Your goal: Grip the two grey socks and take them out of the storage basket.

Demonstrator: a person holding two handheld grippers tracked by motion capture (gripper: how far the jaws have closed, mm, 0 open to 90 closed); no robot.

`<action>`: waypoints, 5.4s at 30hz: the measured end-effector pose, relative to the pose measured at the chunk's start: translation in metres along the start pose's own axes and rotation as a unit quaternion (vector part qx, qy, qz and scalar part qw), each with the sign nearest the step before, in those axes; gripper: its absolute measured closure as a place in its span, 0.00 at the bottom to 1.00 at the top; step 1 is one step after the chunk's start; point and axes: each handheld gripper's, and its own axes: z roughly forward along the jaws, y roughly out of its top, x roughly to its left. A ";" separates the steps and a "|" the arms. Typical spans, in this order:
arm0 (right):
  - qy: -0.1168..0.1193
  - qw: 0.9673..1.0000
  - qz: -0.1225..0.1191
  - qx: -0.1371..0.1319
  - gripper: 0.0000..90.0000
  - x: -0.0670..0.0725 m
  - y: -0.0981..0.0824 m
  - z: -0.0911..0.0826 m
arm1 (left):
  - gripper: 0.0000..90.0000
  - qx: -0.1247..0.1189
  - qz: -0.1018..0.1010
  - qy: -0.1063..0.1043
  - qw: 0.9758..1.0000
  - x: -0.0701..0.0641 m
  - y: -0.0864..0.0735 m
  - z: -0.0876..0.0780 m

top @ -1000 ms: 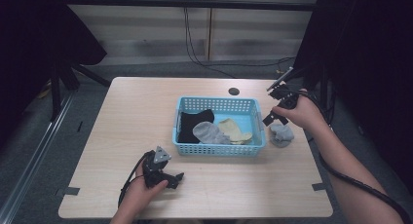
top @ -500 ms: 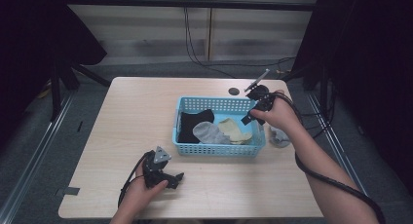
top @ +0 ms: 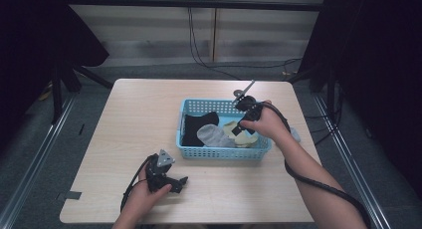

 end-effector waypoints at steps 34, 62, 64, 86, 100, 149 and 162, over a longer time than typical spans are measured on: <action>0.051 0.994 -0.014 0.097 0.91 0.015 0.017 0.040 | 0.00 0.000 0.002 -0.001 1.000 0.000 0.000 0.000; 0.044 0.995 -0.026 0.090 0.96 0.009 0.016 0.040 | 0.00 -0.001 0.003 -0.002 1.000 0.000 0.000 0.000; 0.041 0.995 -0.032 0.086 0.96 0.009 0.016 0.034 | 0.00 0.000 0.003 -0.003 1.000 0.001 0.000 0.000; 0.027 0.997 -0.029 0.060 0.97 -0.007 0.029 -0.036 | 0.00 0.001 0.003 -0.004 1.000 0.001 0.000 0.000; 0.026 0.998 -0.022 0.043 0.97 -0.020 0.027 -0.065 | 0.00 0.001 0.003 -0.005 1.000 0.001 0.000 0.000; -0.033 0.996 0.077 -0.005 0.96 -0.103 -0.038 -0.135 | 0.00 0.001 0.003 -0.003 1.000 0.000 0.000 0.000; -0.026 0.996 0.086 0.028 0.95 -0.112 -0.057 -0.074 | 0.00 0.001 0.003 -0.003 1.000 0.000 0.000 0.000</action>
